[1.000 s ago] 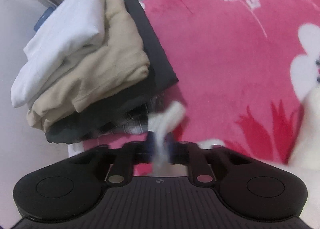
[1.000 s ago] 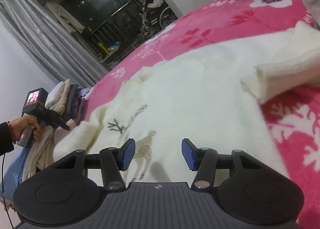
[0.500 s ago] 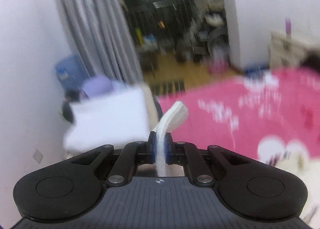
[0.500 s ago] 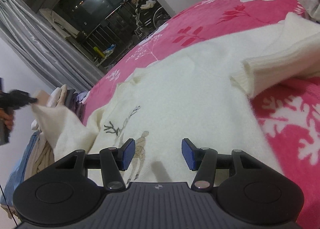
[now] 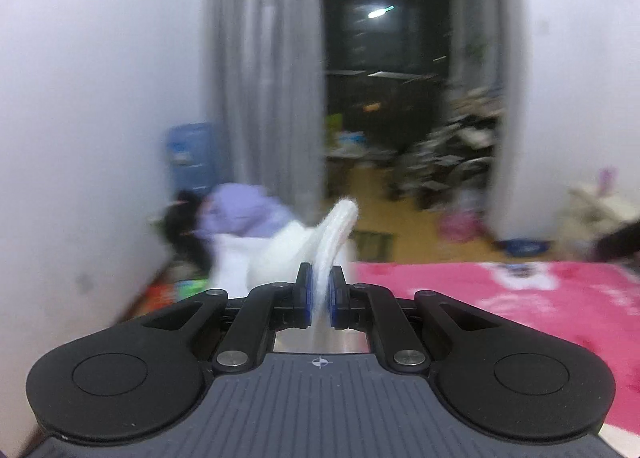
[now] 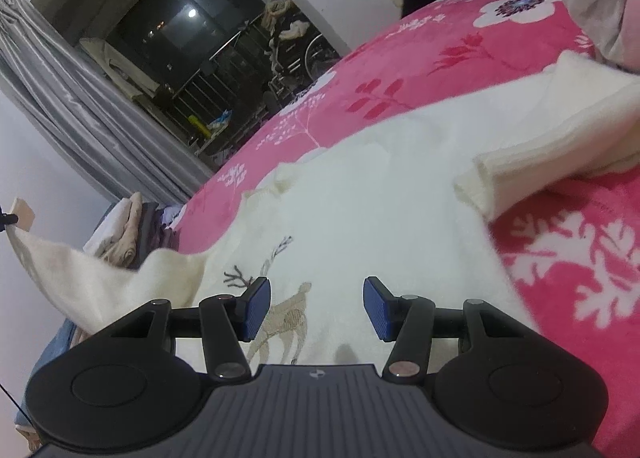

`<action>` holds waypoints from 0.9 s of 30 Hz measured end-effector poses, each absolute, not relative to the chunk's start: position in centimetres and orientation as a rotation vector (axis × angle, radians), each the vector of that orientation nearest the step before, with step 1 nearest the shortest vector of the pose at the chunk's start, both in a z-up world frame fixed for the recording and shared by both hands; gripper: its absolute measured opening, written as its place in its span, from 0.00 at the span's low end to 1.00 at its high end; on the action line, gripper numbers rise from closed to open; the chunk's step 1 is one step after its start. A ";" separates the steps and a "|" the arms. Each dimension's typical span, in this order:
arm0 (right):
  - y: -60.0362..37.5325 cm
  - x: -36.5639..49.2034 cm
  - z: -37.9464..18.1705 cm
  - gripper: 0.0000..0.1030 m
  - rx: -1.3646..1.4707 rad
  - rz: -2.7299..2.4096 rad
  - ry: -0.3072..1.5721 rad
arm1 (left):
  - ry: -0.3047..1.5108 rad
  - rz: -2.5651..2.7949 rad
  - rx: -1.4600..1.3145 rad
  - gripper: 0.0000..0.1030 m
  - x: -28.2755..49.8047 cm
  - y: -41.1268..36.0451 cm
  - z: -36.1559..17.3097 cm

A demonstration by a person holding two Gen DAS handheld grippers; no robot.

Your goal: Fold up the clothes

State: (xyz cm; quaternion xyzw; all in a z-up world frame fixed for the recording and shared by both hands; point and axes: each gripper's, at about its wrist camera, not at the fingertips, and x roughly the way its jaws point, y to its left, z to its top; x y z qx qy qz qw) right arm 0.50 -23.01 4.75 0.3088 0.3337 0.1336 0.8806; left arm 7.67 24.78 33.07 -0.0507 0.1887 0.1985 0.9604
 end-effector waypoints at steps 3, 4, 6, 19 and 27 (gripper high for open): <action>-23.3 0.5 5.0 0.53 0.649 0.271 0.688 | 0.328 0.172 -0.057 0.06 4.9 21.1 33.3; -23.5 0.5 5.1 0.53 0.651 0.268 0.685 | 0.314 0.067 -0.035 0.06 3.6 19.6 33.2; -23.8 0.5 5.2 0.53 0.653 0.260 0.679 | 0.303 -0.140 0.027 0.06 0.9 16.8 32.8; -22.5 -2.6 5.1 0.53 0.622 0.285 0.789 | 1.116 -0.659 -0.025 0.25 -9.7 14.6 10.8; -19.1 -5.5 4.5 0.58 0.547 0.379 0.945 | 1.076 -0.441 -0.362 0.33 -7.7 20.2 9.8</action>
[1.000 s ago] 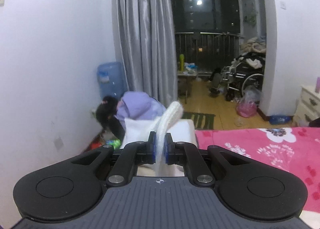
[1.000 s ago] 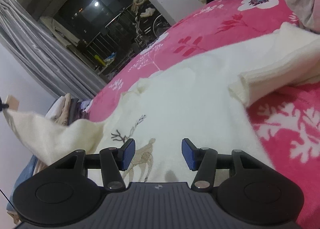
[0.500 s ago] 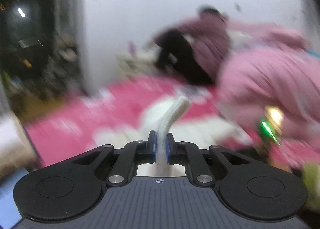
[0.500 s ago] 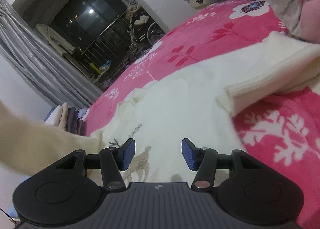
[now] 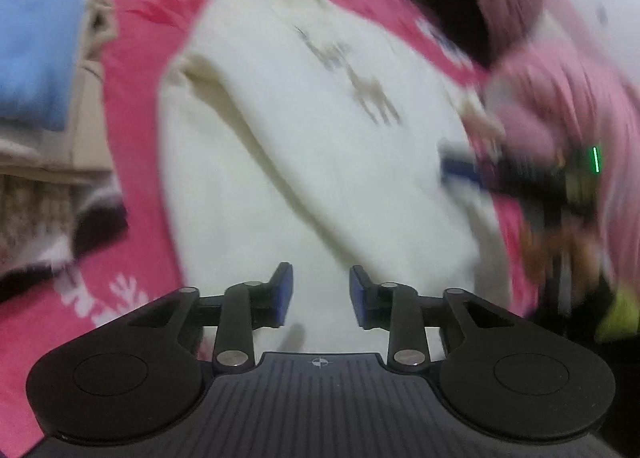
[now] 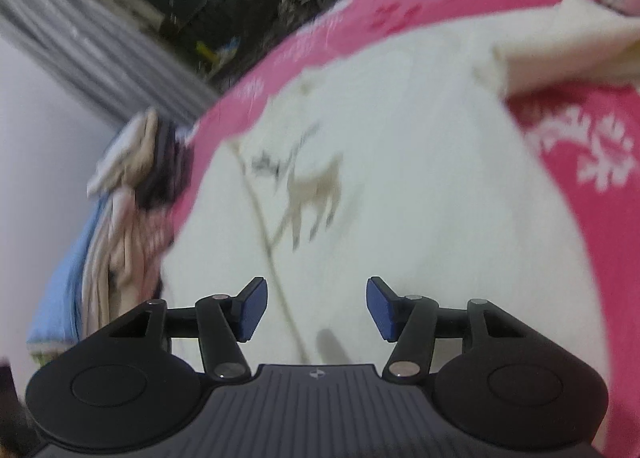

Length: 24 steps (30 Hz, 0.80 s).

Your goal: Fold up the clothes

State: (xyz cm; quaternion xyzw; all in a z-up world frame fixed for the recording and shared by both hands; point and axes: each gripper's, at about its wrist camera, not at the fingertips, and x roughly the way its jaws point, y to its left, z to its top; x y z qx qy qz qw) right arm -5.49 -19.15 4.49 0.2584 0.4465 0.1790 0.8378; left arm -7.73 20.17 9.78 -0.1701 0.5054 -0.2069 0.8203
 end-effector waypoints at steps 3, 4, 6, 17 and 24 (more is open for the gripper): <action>-18.4 -6.8 4.1 0.59 0.500 0.387 1.005 | 1.081 -0.414 -0.495 0.35 -6.4 20.2 7.8; -18.3 -7.3 4.1 0.59 0.489 0.389 1.017 | 1.098 -0.428 -0.518 0.35 -5.9 19.8 6.9; -18.5 -8.3 4.2 0.59 0.487 0.395 1.044 | 1.134 -0.458 -0.562 0.35 -5.0 19.0 5.2; -18.7 -11.3 3.4 0.61 0.549 0.488 1.170 | 1.203 -0.641 -0.534 0.34 -5.2 13.4 1.6; -18.5 -11.3 4.0 0.42 0.603 0.593 1.214 | 1.186 -0.652 -0.620 0.14 -5.5 13.4 1.4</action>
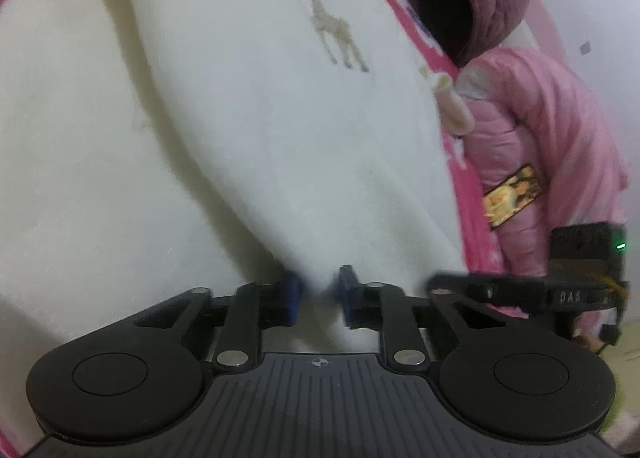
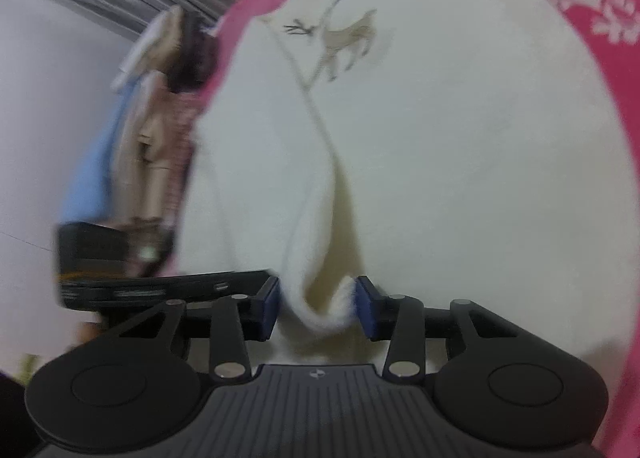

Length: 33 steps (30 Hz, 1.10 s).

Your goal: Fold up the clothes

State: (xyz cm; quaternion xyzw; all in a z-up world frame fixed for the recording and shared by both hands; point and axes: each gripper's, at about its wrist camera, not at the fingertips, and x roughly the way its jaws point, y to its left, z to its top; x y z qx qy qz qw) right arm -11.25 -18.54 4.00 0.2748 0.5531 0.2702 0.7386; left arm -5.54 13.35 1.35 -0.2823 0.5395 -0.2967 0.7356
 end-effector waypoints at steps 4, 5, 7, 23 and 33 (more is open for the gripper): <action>-19.2 -12.2 4.1 0.54 0.694 0.688 1.276 | 1.184 -0.683 -0.675 0.14 -5.7 14.7 2.4; -19.5 -12.3 4.1 0.57 0.676 0.667 1.281 | 1.183 -0.686 -0.679 0.14 -5.8 15.0 2.7; -20.2 -12.3 3.8 0.61 0.601 0.573 1.295 | 1.211 -0.673 -0.676 0.16 -6.0 15.4 2.4; -17.1 -9.0 3.5 0.61 0.344 0.596 1.201 | 1.217 -0.583 -0.649 0.27 -6.5 11.8 1.2; -16.0 -10.1 3.7 0.22 0.270 0.639 1.182 | 1.213 -0.546 -0.662 0.07 -6.4 11.9 0.9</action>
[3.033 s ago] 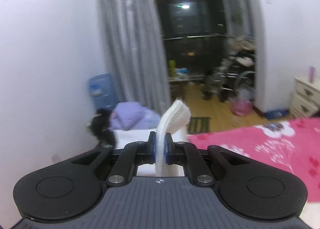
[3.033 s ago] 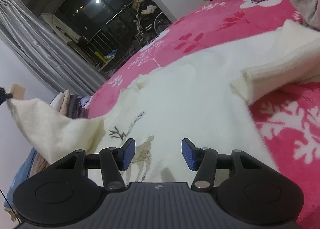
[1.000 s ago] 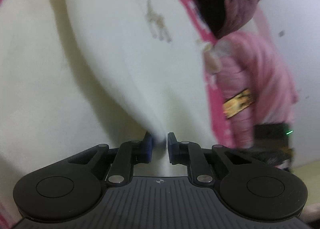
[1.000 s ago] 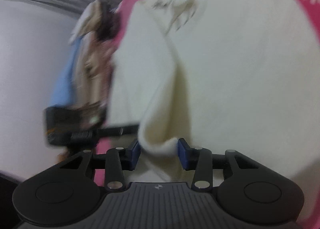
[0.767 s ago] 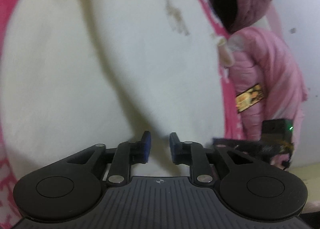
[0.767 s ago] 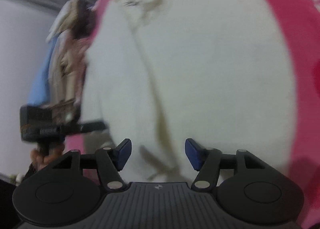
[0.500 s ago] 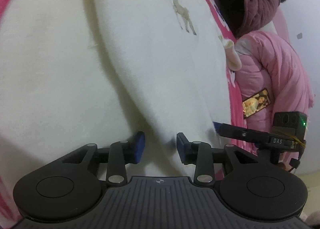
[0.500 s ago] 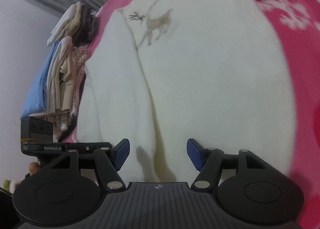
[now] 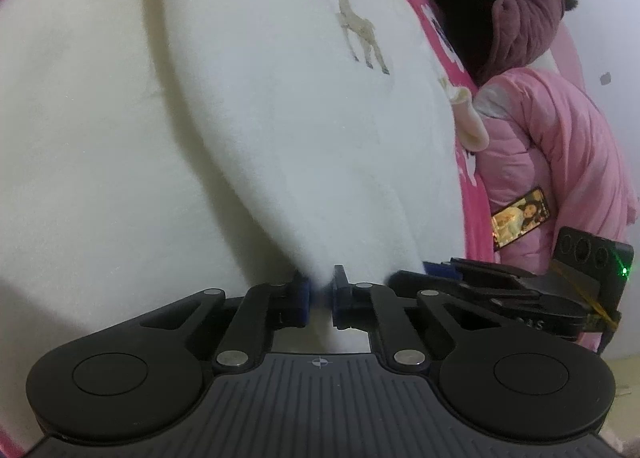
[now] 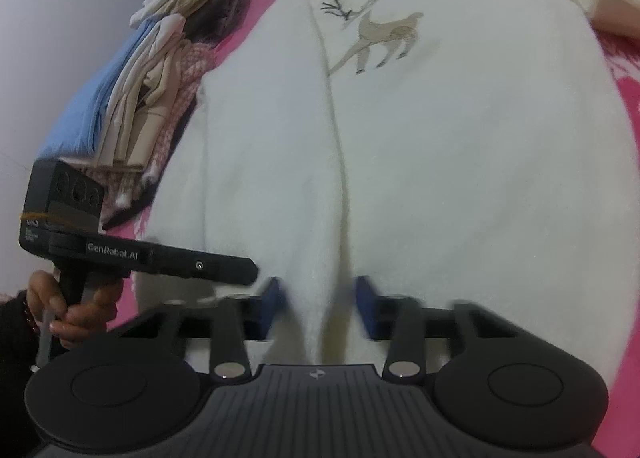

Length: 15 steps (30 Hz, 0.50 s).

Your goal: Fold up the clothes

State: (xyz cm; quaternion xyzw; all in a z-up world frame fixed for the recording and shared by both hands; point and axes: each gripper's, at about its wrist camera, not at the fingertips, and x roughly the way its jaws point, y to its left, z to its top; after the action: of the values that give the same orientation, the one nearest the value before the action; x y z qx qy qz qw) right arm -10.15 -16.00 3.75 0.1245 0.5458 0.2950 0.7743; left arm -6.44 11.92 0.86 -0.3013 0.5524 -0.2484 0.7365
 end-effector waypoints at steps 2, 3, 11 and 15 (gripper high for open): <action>-15.7 -10.3 3.7 0.17 0.281 0.651 1.192 | 1.211 -0.549 -0.647 0.07 -6.7 12.4 1.5; -15.4 -10.4 3.8 0.15 0.281 0.661 1.195 | 1.211 -0.551 -0.644 0.07 -6.8 12.8 2.0; -9.9 -12.0 3.0 0.14 0.301 0.814 1.227 | 1.191 -0.467 -0.502 0.07 -8.3 18.0 5.2; -8.1 -12.3 1.3 0.16 0.258 0.813 1.281 | 1.241 -0.419 -0.520 0.11 -8.1 19.2 4.2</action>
State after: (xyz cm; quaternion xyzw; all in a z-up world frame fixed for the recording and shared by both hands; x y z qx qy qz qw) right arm -12.25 -8.10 1.26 0.1168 0.5790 0.3678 0.7183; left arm -8.10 19.16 4.18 -0.2392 0.5704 -0.1927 0.7618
